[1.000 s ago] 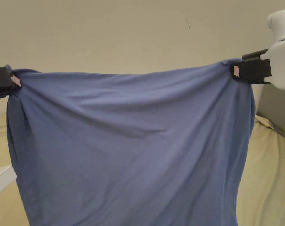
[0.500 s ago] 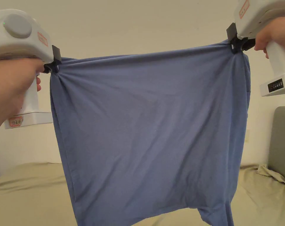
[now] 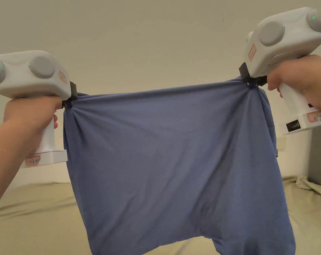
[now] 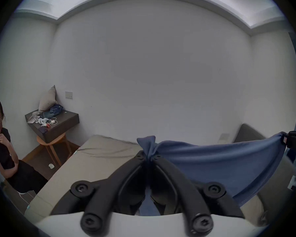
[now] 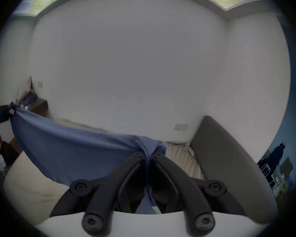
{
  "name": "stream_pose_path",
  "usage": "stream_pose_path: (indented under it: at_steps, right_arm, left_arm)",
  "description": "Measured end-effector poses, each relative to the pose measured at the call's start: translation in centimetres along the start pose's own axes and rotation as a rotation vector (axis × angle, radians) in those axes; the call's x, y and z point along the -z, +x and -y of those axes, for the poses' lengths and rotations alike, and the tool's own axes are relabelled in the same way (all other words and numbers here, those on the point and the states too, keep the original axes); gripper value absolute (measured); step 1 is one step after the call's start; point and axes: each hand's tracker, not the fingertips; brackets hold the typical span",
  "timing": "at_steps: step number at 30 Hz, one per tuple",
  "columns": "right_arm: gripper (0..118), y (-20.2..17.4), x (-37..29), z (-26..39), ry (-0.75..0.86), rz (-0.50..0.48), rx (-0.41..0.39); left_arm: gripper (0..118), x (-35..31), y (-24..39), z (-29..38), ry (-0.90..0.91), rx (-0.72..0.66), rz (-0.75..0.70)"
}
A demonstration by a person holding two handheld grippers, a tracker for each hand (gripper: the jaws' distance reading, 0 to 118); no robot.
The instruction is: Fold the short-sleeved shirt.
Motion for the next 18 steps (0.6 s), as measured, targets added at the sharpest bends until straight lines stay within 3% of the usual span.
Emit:
stream_pose_path:
  at_steps: [6,10,15,18]
  right_arm:
    - [6,-3.9,10.2,12.5,-0.195,-0.082,-0.019]
    - [6,-6.1,12.8,21.9,-0.271,-0.141,-0.06]
    - [6,-6.8,10.8,32.5,-0.358,-0.253,0.005]
    - [6,-6.6,7.0,38.1,-0.358,-0.263,-0.008]
  left_arm:
    - [0,7.1,-0.2,13.0,-0.23,-0.107,0.012]
    - [0,8.6,-1.2,22.7,-0.351,-0.114,0.03]
    - [0,5.4,-3.7,31.8,-0.461,-0.229,0.132]
    - [0,0.3,-5.6,35.4,-0.449,-0.246,0.22]
